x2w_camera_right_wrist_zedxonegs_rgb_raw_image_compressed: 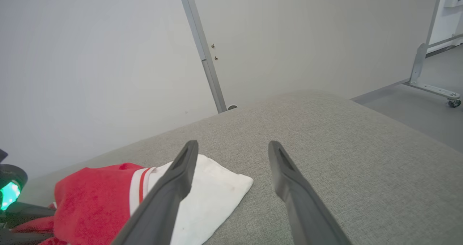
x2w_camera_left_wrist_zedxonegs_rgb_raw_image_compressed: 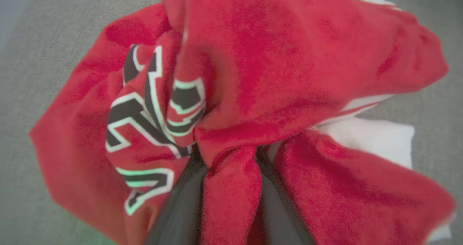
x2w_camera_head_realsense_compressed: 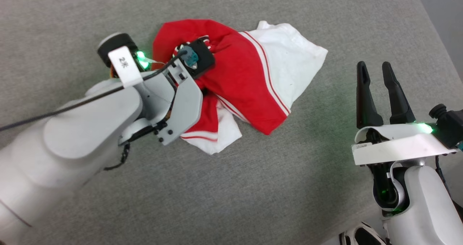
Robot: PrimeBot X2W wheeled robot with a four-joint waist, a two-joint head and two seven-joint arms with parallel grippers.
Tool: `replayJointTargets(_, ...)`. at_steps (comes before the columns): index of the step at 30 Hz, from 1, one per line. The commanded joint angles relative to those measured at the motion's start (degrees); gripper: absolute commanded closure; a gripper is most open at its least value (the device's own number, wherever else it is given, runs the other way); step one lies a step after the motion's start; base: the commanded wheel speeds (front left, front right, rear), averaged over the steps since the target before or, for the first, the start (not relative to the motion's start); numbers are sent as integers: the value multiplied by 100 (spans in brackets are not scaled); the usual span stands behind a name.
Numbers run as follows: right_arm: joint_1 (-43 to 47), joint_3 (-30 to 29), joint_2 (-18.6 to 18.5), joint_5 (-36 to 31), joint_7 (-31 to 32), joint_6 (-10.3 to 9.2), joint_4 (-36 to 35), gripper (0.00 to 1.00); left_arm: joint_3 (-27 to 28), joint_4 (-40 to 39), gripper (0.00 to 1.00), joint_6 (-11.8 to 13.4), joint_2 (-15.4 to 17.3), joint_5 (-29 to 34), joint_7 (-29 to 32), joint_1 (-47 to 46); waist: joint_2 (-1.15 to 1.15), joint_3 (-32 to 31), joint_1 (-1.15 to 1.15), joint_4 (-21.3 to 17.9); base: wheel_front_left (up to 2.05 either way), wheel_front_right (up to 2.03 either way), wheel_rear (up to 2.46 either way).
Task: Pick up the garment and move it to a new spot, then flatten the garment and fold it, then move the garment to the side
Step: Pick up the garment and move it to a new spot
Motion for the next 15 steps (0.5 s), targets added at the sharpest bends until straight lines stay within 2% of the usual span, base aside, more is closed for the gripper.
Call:
replayJointTargets(1,85,-46,11,-93,-4,-8,26,0,-199,199,0,-8,-31,-122,-70,210,0,-252,0,269,0,0,0)
replayJointTargets(9,295,-235,9,-792,-4,-8,253,0,-120,402,0,-3,-297,-870,-1580,212,0,-978,0,1102,0,0,0)
replayJointTargets(15,508,-329,-72,-1127,-5,-8,429,0,-94,726,0,-3,-286,-1694,-2866,587,0,-1489,0,1703,0,0,0)
